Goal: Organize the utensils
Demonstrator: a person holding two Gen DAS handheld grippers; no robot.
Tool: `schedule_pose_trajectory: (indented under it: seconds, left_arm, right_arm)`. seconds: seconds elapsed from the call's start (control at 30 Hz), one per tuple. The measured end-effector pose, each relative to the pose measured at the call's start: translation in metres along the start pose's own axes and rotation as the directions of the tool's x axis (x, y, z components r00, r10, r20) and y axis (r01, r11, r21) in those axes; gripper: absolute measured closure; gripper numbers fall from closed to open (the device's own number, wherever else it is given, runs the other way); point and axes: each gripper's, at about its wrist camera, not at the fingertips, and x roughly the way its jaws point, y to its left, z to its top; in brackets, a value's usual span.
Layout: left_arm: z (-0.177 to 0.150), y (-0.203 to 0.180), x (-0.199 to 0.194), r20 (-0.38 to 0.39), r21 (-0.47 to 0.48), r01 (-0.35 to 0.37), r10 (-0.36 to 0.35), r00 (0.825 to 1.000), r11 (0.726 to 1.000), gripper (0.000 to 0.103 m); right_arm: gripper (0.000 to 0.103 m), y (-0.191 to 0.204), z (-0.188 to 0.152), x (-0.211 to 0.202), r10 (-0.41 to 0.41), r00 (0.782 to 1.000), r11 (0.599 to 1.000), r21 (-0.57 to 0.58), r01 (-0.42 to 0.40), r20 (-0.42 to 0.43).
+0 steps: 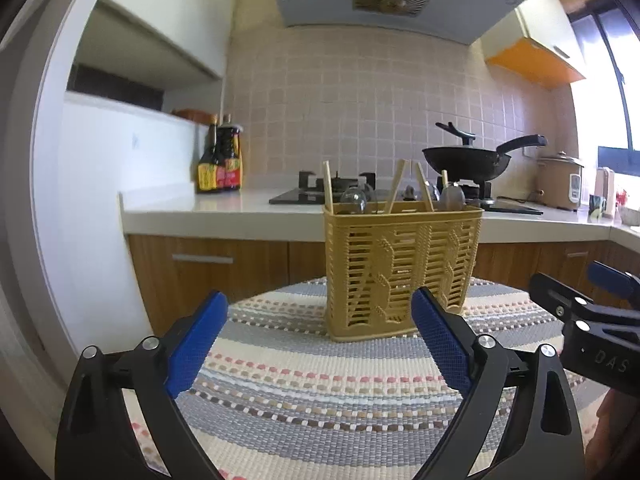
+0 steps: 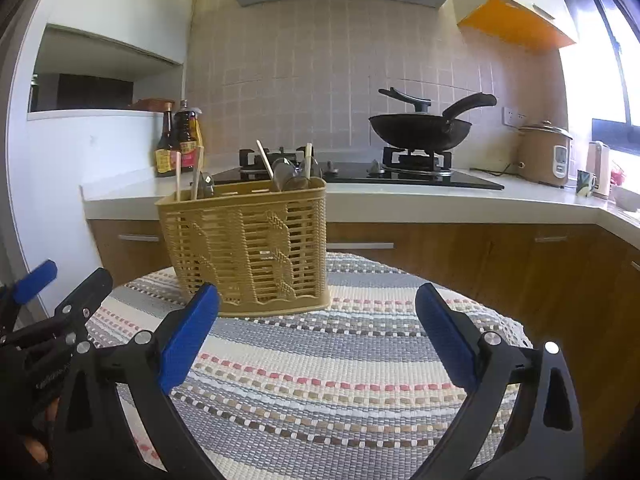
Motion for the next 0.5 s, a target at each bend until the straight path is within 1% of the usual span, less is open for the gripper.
schedule_pose_trajectory:
  seconds: [0.13, 0.2, 0.33, 0.5]
  left_arm:
    - [-0.001, 0.000, 0.004, -0.023, 0.001, 0.019, -0.019, 1.000, 1.000, 0.008]
    - [-0.001, 0.003, 0.006, -0.030, -0.011, 0.019, -0.020, 0.999, 1.000, 0.008]
    - [-0.002, 0.010, 0.007, -0.037, -0.033, 0.015, -0.017, 0.999, 0.999, 0.008]
    - [-0.002, 0.012, 0.007, -0.038, -0.043, 0.016, -0.018, 0.999, 0.999, 0.008]
  right_arm:
    - [0.009, 0.000, -0.001, 0.001, -0.006, 1.000, 1.000, 0.002, 0.006, -0.006]
    - [0.009, 0.003, -0.003, 0.000, -0.032, 0.999, 0.999, -0.005, 0.032, -0.007]
    - [0.009, 0.011, -0.003, -0.007, -0.049, 0.998, 0.998, -0.035, 0.050, 0.026]
    - [0.009, 0.011, -0.003, -0.008, -0.025, 0.999, 0.999, -0.041, 0.026, 0.027]
